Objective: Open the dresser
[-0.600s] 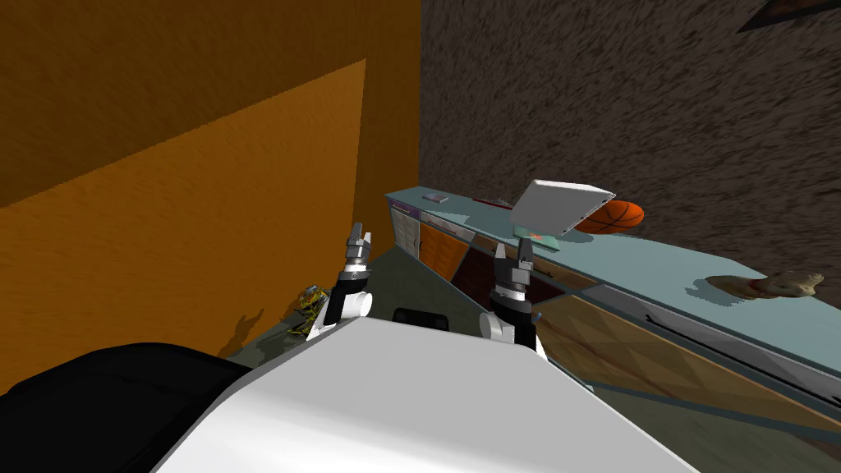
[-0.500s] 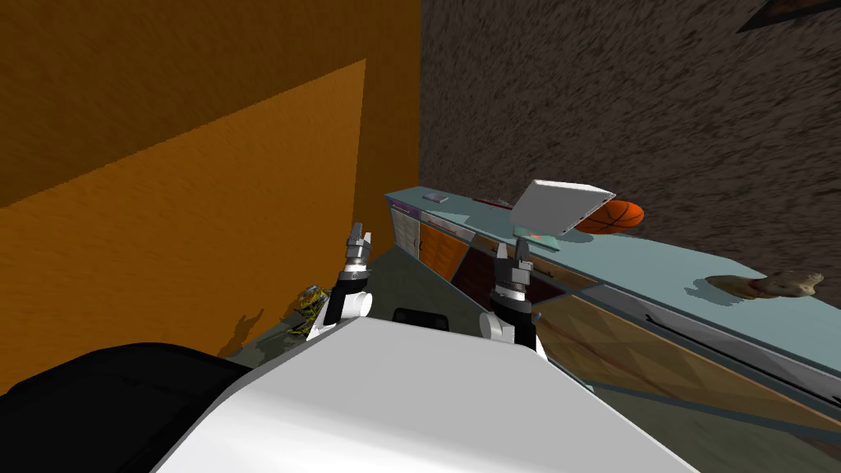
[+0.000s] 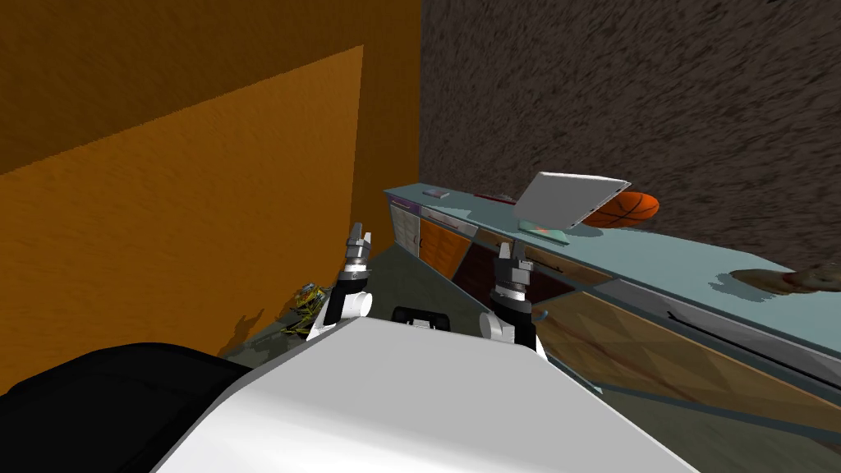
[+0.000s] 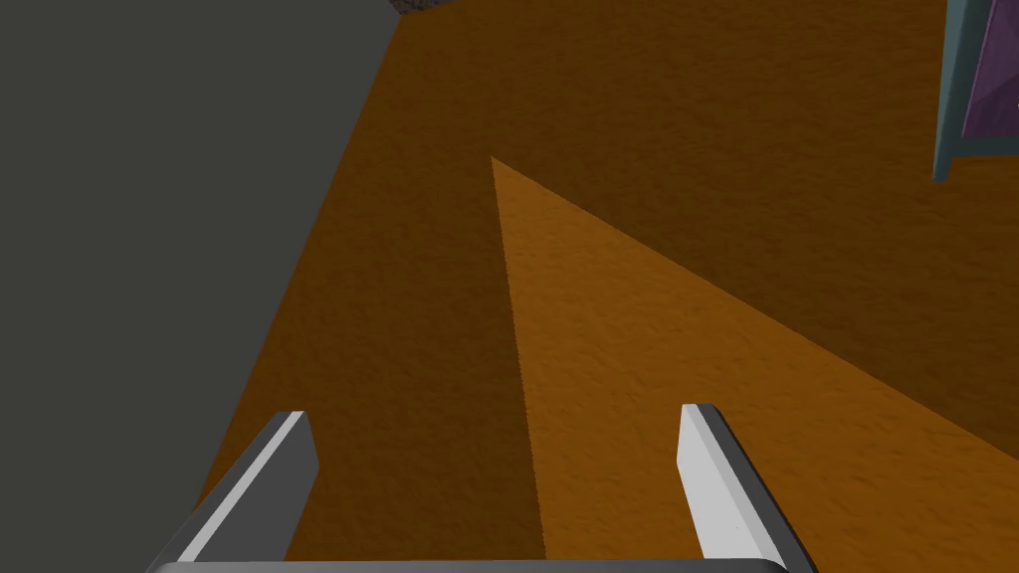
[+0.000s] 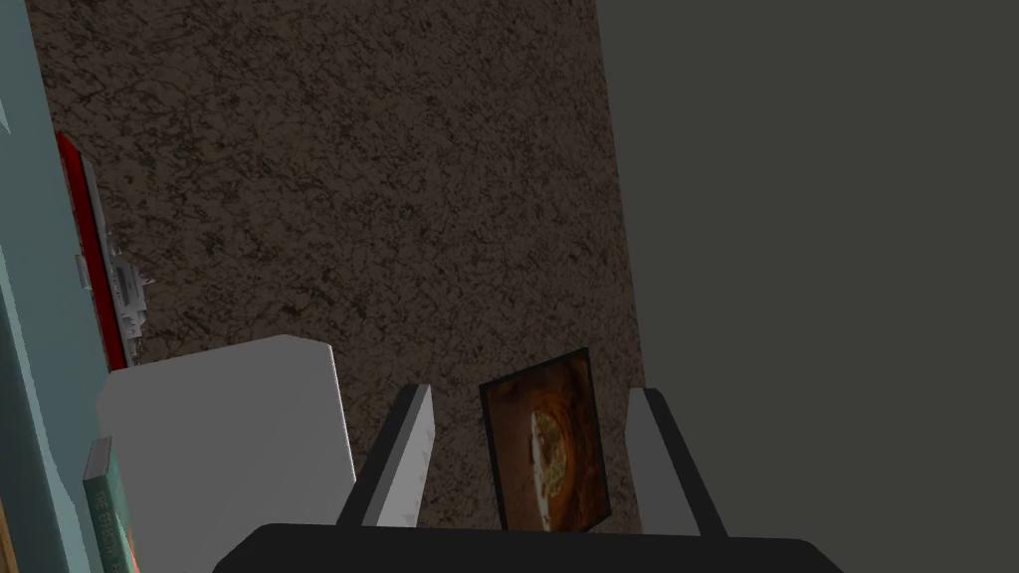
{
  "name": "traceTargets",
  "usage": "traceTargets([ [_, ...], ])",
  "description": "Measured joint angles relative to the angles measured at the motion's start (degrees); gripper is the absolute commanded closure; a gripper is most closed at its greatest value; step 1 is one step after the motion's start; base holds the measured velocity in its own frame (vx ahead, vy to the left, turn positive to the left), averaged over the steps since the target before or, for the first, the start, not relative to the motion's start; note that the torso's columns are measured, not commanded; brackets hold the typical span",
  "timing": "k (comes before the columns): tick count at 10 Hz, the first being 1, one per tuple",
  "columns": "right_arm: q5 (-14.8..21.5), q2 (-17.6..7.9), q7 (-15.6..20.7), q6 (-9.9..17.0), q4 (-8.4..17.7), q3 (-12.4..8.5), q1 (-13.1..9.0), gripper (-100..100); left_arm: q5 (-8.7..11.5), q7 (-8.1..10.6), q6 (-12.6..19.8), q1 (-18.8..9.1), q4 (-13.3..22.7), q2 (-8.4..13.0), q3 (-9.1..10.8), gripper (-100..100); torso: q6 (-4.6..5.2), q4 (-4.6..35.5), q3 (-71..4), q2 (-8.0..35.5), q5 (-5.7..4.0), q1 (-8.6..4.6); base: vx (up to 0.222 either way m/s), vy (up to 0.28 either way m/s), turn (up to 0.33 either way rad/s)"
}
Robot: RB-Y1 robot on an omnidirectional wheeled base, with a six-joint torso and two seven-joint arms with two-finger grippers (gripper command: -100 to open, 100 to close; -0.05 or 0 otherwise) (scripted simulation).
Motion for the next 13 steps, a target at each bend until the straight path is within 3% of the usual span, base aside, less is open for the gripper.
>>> traceTargets([
  [3,0.00,0.00,0.00,0.00,0.00,0.00,0.00,0,0.00,0.00,0.00,0.00,0.00,0.00,0.00,0,0.00,12.69,-25.37,12.70,0.00,0.00,0.000,0.000,0.000],
  [4,0.00,0.00,0.00,0.00,0.00,0.00,0.00,-100,0.00,0.00,0.00,0.00,0.00,0.00,0.00,0,0.00,16.92,-33.83,16.93,0.00,0.00,0.011,0.001,0.002],
  [6,0.42,-2.64,0.77,0.41,0.35,0.03,-0.41,-100,0.00,0.00,0.01,0.01,0.02,0.00,0.00,0,0.00,19.36,-38.91,19.36,0.00,0.00,0.014,0.003,0.004],
  [13,5.01,-11.32,9.38,5.54,2.23,1.28,-4.29,-100,0.00,0.00,0.01,0.01,0.03,0.00,0.00,0,0.00,19.60,-39.21,19.59,0.00,0.01,0.032,0.004,0.008],
])
